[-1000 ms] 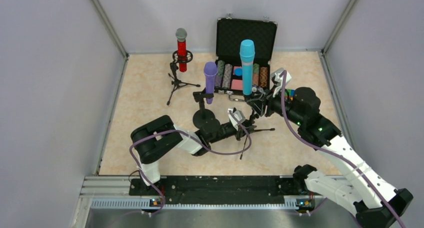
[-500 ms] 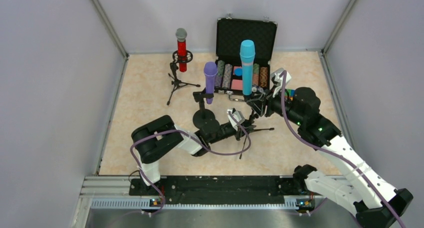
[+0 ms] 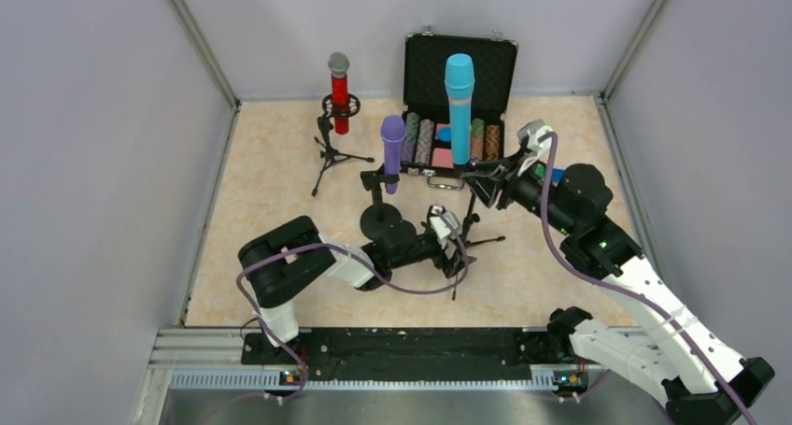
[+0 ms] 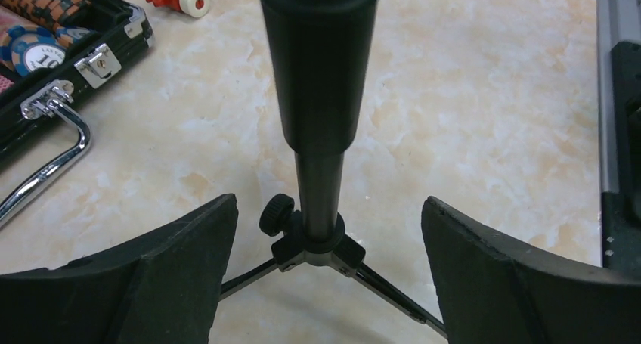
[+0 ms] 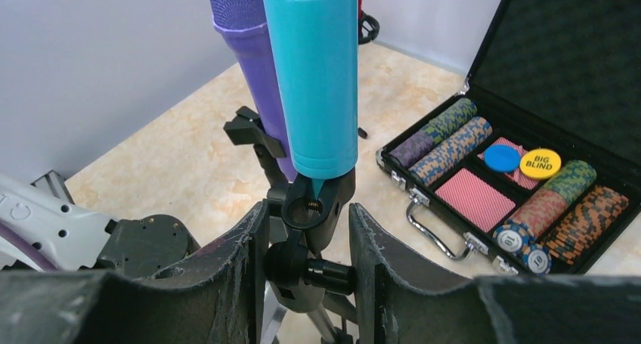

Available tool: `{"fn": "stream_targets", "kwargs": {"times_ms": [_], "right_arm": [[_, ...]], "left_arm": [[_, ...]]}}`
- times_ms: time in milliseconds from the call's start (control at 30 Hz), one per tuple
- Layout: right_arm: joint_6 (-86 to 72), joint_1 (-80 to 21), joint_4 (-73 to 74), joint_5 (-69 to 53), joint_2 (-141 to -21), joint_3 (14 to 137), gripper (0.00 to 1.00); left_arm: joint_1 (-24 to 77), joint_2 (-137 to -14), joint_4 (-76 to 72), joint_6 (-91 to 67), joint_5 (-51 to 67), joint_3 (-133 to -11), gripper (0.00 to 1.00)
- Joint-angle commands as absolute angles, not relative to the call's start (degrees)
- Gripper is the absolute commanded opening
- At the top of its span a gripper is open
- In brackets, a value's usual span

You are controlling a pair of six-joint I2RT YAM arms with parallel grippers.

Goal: Attach the microphones to the stand

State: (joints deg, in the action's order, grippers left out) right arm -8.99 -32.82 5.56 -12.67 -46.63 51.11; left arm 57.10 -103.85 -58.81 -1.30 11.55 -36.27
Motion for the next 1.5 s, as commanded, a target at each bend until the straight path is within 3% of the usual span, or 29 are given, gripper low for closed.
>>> {"fn": "stream_targets", "kwargs": {"times_ms": [0,867,1467], "right_arm": [[-8.8,-32.4,-4.0,-12.8,-44.6,53.9,0.0],[-6.9,-32.4,-10.7,-8.7,-45.3,46.7,0.0],[-6.6,-32.4,-15.5,-5.9,-50.6,46.7,0.0]], "left_arm": [[57.0,-98.0,-59.5,-0.4,12.6,-36.2,0.99],[57.0,-64.5,-37.7,9.1,5.2,-28.5,0.99],[57.0,-53.4,-26.2,9.9,-5.1,-25.3,0.99]]}}
